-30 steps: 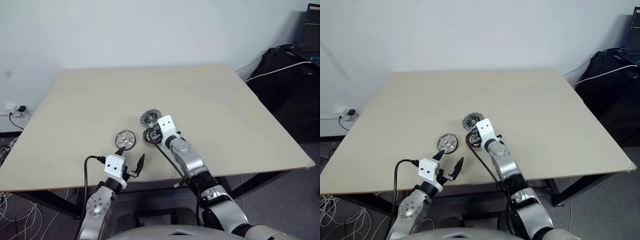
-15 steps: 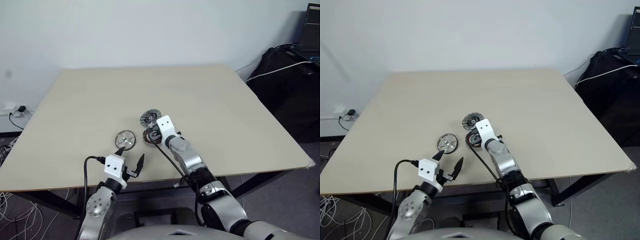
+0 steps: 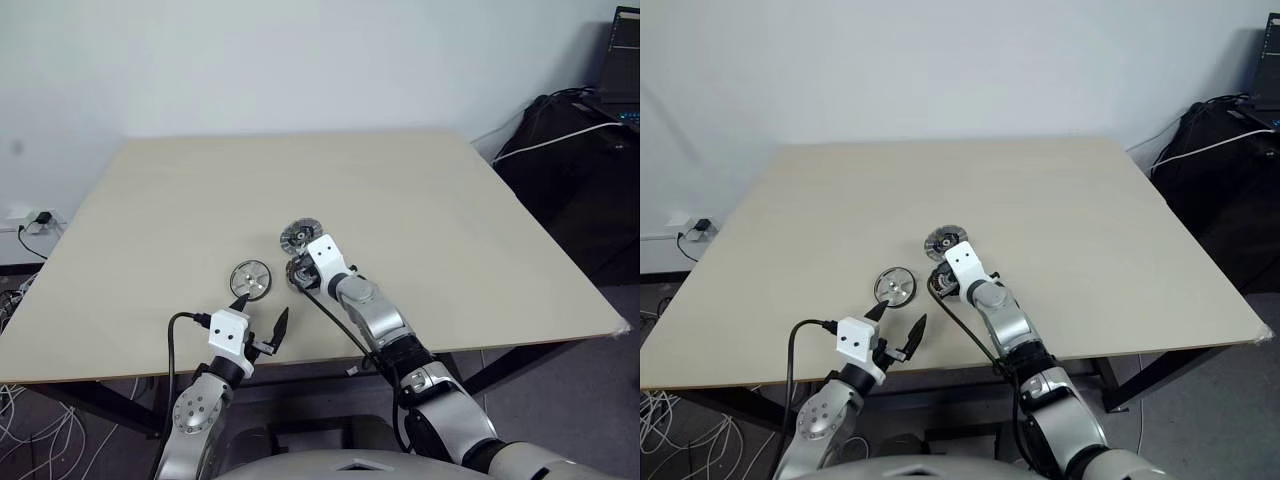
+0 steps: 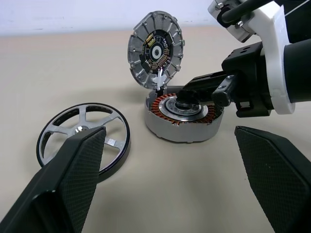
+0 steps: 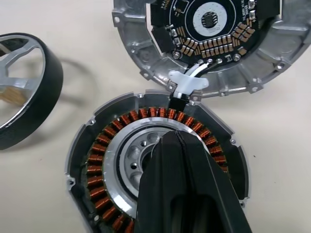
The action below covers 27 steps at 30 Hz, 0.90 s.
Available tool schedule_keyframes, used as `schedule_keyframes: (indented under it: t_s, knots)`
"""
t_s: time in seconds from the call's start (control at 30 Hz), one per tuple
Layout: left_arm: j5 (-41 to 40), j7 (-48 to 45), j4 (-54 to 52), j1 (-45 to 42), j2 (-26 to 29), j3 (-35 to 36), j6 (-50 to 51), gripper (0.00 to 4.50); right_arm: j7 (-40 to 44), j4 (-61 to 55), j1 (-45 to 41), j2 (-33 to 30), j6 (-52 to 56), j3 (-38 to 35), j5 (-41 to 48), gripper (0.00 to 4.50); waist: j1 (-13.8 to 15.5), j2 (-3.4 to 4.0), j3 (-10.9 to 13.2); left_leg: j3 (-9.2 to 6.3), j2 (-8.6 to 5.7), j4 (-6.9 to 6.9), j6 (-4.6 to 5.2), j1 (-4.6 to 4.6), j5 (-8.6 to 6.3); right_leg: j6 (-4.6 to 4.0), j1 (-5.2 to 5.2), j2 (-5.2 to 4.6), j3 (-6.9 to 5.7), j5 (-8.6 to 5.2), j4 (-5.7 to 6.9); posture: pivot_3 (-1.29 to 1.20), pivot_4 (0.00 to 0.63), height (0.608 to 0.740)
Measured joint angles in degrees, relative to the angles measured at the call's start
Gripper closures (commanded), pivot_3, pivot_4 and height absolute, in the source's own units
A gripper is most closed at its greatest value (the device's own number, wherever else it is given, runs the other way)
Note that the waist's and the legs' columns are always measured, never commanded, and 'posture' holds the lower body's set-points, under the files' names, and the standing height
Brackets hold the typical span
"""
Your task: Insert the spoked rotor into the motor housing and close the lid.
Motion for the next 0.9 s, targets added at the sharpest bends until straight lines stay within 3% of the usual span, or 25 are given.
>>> schedule_keyframes:
  t_s: [0.9]
  knots:
    - [-0.23, -0.06, -1.11, -0.15, -0.08, -0.06, 1.21, 0.00, 4.59, -6.19, 2.83, 0.57, 0.14, 0.95, 2.91, 4.47, 0.03, -0.04, 0.14, -0.01, 0.00, 0.00, 0.00, -0.02, 0.00, 0.00, -0.02, 0.00, -0.01, 0.00, 0.00, 0.00, 0.000, 0.740]
